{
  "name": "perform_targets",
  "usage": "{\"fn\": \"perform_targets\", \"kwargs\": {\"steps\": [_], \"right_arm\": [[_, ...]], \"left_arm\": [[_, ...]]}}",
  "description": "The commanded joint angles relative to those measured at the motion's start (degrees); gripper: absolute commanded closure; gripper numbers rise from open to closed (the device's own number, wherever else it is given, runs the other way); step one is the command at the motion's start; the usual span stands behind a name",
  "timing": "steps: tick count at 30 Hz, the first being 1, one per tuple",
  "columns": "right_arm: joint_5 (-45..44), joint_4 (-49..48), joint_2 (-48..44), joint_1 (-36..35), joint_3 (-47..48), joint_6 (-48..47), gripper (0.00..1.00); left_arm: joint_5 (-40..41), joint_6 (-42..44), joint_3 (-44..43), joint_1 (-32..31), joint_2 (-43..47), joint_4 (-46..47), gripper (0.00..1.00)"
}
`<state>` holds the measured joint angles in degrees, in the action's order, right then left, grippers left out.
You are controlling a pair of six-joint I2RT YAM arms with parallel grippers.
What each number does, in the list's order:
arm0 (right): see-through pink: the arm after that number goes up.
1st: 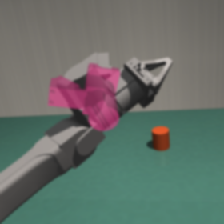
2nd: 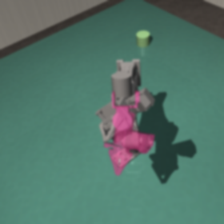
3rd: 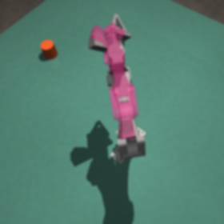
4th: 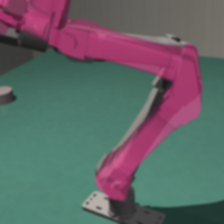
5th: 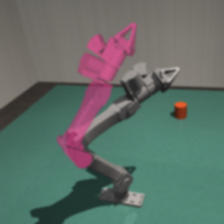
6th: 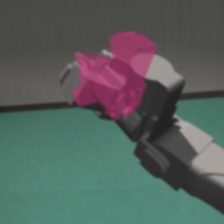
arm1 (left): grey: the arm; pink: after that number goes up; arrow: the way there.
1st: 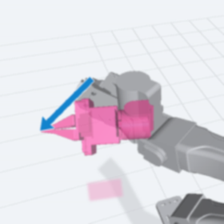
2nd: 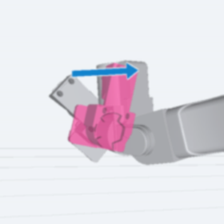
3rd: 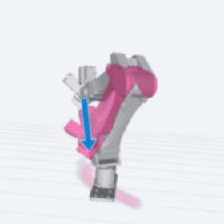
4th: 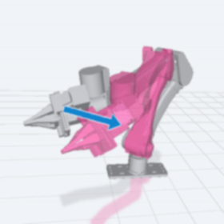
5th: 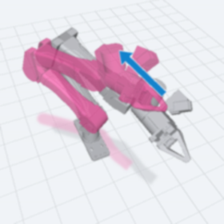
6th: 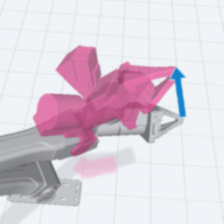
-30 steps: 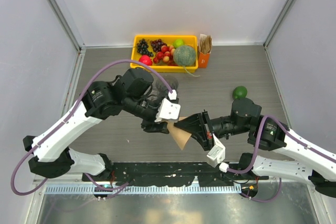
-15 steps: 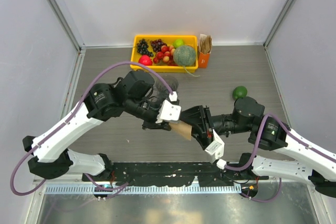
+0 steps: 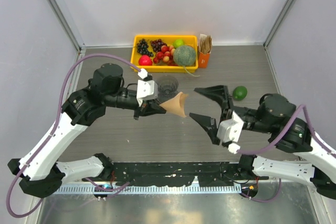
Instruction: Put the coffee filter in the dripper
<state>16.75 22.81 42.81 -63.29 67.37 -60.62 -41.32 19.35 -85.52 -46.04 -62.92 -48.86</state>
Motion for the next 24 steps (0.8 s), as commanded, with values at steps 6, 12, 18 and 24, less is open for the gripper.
{"fn": "perform_targets", "kwargs": {"steps": [6, 12, 18, 24], "right_arm": [[2.13, 8.48, 4.65, 4.66, 17.08, 28.87, 0.14], [7.31, 14.70, 14.74, 4.66, 28.23, 34.78, 0.11], [11.20, 22.44, 23.35, 4.31, 40.88, 37.85, 0.05], [7.25, 30.53, 29.43, 2.38, 46.44, 33.64, 0.01]], "left_arm": [[-8.17, -2.48, 3.08, 3.68, 2.80, 14.58, 0.93], [-6.67, -0.63, -0.70, 3.50, -0.01, 10.19, 0.93], [-4.56, 0.68, -1.23, 3.06, -0.63, 9.14, 0.92], [-3.24, 2.00, -2.20, 1.83, -1.33, 6.85, 0.92]]}}
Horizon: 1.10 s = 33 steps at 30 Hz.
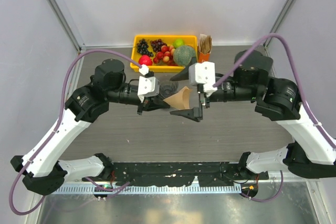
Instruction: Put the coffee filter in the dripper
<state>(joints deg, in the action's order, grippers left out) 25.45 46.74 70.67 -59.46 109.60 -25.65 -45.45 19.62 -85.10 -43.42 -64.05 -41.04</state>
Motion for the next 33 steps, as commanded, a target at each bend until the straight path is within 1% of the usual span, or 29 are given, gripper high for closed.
{"fn": "perform_targets", "kwargs": {"steps": [1, 2, 5, 6, 7, 8, 9, 10, 12, 13, 14, 17, 19, 20, 21, 22, 23, 24, 26, 28, 31, 33], "right_arm": [[-1.89, 7.30, 1.92, -1.71, 4.39, -2.20, 0.02], [-2.16, 8.44, 2.45, -1.80, 4.91, -2.65, 0.03], [-3.30, 10.65, 2.98, -1.89, 5.01, -4.14, 0.15], [-3.65, 11.26, 2.98, -2.06, 4.49, -4.49, 0.17], [-4.26, 11.44, 2.80, -2.06, 4.22, -4.76, 0.21], [-5.05, 11.88, 2.89, -2.06, 3.69, -5.20, 0.23], [-5.41, 12.06, 2.80, -2.06, 3.52, -5.46, 0.28], [-5.94, 12.75, 2.89, -2.15, 3.60, -5.99, 0.30], [-6.64, 13.37, 3.42, -2.15, 3.86, -6.34, 0.42], [-6.82, 13.64, 3.50, -2.06, 3.95, -6.43, 0.44], [-7.17, 13.64, 3.59, -2.06, 4.13, -6.52, 0.50], [-7.87, 13.46, 3.86, -2.06, 4.39, -6.34, 0.62], [-8.40, 12.94, 3.68, -2.06, 4.31, -5.82, 0.69], [-8.75, 12.68, 3.42, -2.06, 4.30, -5.73, 0.75], [-8.93, 12.06, 3.33, -2.06, 4.13, -5.12, 0.78], [-9.28, 11.71, 3.24, -2.06, 3.87, -4.76, 0.86], [-9.28, 11.45, 3.07, -2.15, 3.78, -4.41, 0.88], [-9.19, 11.44, 2.89, -2.06, 3.69, -4.24, 0.93], [-8.93, 11.27, 2.54, -2.06, 3.43, -3.88, 0.95], [-8.32, 11.44, 2.36, -2.06, 3.16, -3.88, 0.95], [-6.82, 12.23, 2.71, -2.06, 3.42, -4.15, 0.95], [-6.38, 12.76, 3.24, -2.15, 3.95, -4.15, 0.95]], "left_arm": [[1.06, 1.65, -2.53, -0.79, -0.11, -0.98, 0.92], [0.98, 1.57, -2.61, -0.88, -0.11, -1.06, 0.91], [1.15, 1.57, -2.53, -0.88, 0.07, -1.06, 0.91], [1.24, 1.65, -2.70, -0.88, 0.07, -1.24, 0.90], [1.16, 1.65, -2.79, -0.88, -0.02, -1.41, 0.89], [0.98, 1.74, -2.96, -0.88, -0.11, -1.68, 0.89], [0.72, 2.00, -3.23, -0.79, -0.20, -2.03, 0.88], [0.37, 2.35, -3.58, -0.88, -0.37, -2.73, 0.88], [0.28, 2.88, -4.37, -0.88, -0.90, -3.52, 0.87], [0.10, 3.23, -4.89, -0.88, -1.16, -4.31, 0.87], [0.10, 3.50, -5.25, -0.88, -1.51, -4.75, 0.87], [-0.07, 3.67, -5.43, -0.88, -1.43, -5.11, 0.87], [-0.08, 4.20, -5.25, -0.88, -1.25, -5.28, 0.85], [0.01, 4.46, -4.73, -0.88, -1.08, -5.19, 0.83], [0.10, 4.73, -4.55, -0.88, -0.81, -5.28, 0.81], [0.36, 4.82, -4.29, -0.88, -0.55, -5.28, 0.73], [0.71, 4.73, -4.02, -0.79, -0.20, -5.19, 0.60], [0.89, 4.47, -3.59, -0.79, 0.41, -4.76, 0.52], [1.59, 3.94, -2.97, -0.79, 1.82, -3.88, 0.40], [2.12, 3.15, -1.92, -0.79, 3.23, -2.04, 0.35], [1.16, 1.31, -1.38, -0.79, 4.29, 0.69, 0.34], [-0.07, -0.36, -2.70, -0.96, 3.06, 0.96, 0.37]]}}
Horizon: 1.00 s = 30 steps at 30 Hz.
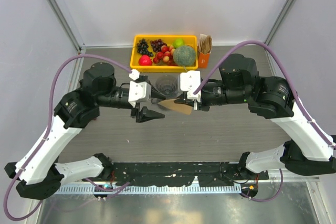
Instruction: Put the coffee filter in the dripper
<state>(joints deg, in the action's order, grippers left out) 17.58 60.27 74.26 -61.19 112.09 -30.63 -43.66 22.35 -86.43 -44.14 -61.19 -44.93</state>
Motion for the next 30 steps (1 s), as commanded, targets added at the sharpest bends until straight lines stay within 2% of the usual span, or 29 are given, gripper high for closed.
{"fn": "perform_targets", "kwargs": {"steps": [1, 5, 9, 10, 11, 12, 13, 14, 16, 18, 23, 26, 29, 30], "right_arm": [[1.58, -0.51, 0.18, -0.42, 1.81, 0.75, 0.95], [2.54, 0.37, 1.50, -0.69, 3.83, 1.27, 0.95], [1.76, -0.41, 1.68, -0.69, 4.80, 2.15, 0.95], [1.75, -0.42, 1.68, -0.69, 4.98, 2.33, 0.95], [1.58, -0.50, 1.68, -0.69, 5.33, 2.85, 0.95], [1.32, -0.50, 1.85, -0.69, 5.50, 3.38, 0.89], [0.53, -1.11, 1.59, -0.60, 5.68, 4.52, 0.79], [0.00, -1.56, 1.16, -0.42, 5.68, 5.31, 0.51], [-0.01, -3.83, -0.33, 1.15, 5.51, 8.47, 0.22], [1.04, -6.30, -1.74, 3.78, 5.15, 11.99, 0.08], [7.63, -9.73, -3.77, 8.80, 4.28, 18.23, 0.07], [9.39, -10.43, -4.73, 9.42, 3.40, 19.38, 0.06], [10.71, -12.71, -5.44, 9.51, 1.82, 20.44, 0.00], [10.98, -13.24, -5.35, 9.51, 1.73, 21.05, 0.02]], "left_arm": [[-1.87, -3.97, -2.24, -0.33, -0.59, 4.85, 0.39], [-1.60, -5.30, -3.39, -1.21, -2.18, 4.94, 0.49], [-1.43, -4.68, -2.51, -1.74, -2.01, 5.81, 0.67], [-1.25, -4.60, -2.16, -1.65, -1.83, 6.34, 0.74], [-0.99, -4.68, -1.73, -1.56, -1.48, 7.21, 0.86], [-1.08, -5.03, -0.85, -1.56, -0.87, 8.70, 0.98], [-1.60, -5.82, 0.55, -1.39, 0.09, 10.11, 1.00], [-2.47, -7.65, 2.13, -0.69, 1.24, 12.99, 1.00], [-3.97, -11.52, 6.17, 0.98, 3.69, 20.55, 1.00], [-4.94, -14.07, 9.16, 2.04, 5.63, 26.27, 1.00], [-5.91, -23.46, 11.46, 3.53, 6.52, 36.56, 1.00], [-6.18, -30.06, 11.81, 5.46, 5.91, 43.33, 1.00], [-6.88, -34.55, 11.47, 6.26, 4.94, 47.38, 1.00], [-7.40, -35.17, 11.29, 6.17, 4.68, 48.00, 1.00]]}}
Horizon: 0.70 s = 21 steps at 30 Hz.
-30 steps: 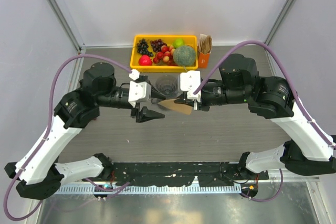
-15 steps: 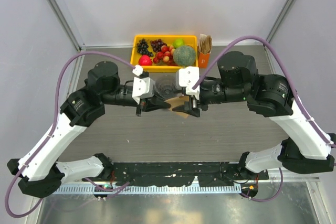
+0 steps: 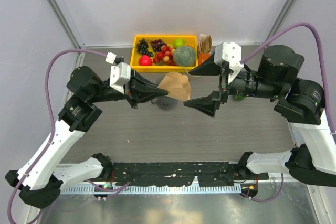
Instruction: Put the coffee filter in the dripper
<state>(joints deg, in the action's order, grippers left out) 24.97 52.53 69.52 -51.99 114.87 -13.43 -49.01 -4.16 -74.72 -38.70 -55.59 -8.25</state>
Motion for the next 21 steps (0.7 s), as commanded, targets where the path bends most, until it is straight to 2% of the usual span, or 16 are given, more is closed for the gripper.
{"fn": "perform_targets", "kwargs": {"steps": [1, 6, 8, 10, 13, 14, 15, 16, 18, 21], "right_arm": [[4.03, -6.29, -0.52, 0.31, -0.88, 4.02, 0.04], [2.81, -9.10, 0.88, 0.22, -1.92, 4.55, 0.04], [2.54, -10.51, 0.53, 0.22, -3.07, 4.64, 0.00], [2.28, -10.70, 0.44, 0.31, -3.86, 4.73, 0.21], [1.49, -10.96, -0.43, 0.31, -5.09, 4.38, 0.39], [1.48, -10.87, -0.61, 0.31, -5.35, 4.38, 0.50], [1.48, -10.87, -0.70, 0.22, -5.44, 4.38, 0.56], [1.48, -10.87, -0.78, 0.31, -5.53, 4.38, 0.67], [1.66, -10.87, -1.05, 0.22, -5.97, 4.38, 0.79], [1.57, -10.18, -1.22, 0.31, -6.76, 4.03, 0.89]], "left_arm": [[-2.66, -9.36, -0.34, 0.73, -1.09, 12.02, 1.00], [-4.94, -12.18, 0.01, 0.82, -1.53, 15.63, 1.00], [-4.69, -12.45, -0.08, 0.82, -1.45, 15.63, 1.00], [-4.16, -12.62, -0.08, 0.99, -1.19, 16.07, 1.00], [-4.07, -13.06, -0.17, 1.17, -1.01, 16.34, 1.00], [-4.07, -13.24, -0.08, 1.08, -1.01, 16.42, 1.00], [-3.98, -13.24, -0.08, 1.17, -0.92, 16.51, 1.00], [-3.55, -13.41, 0.01, 1.34, -0.83, 16.51, 1.00], [-2.93, -14.03, 0.01, 1.78, -0.83, 17.21, 1.00], [-2.84, -16.13, -0.34, 2.83, -1.18, 18.18, 0.94]]}}
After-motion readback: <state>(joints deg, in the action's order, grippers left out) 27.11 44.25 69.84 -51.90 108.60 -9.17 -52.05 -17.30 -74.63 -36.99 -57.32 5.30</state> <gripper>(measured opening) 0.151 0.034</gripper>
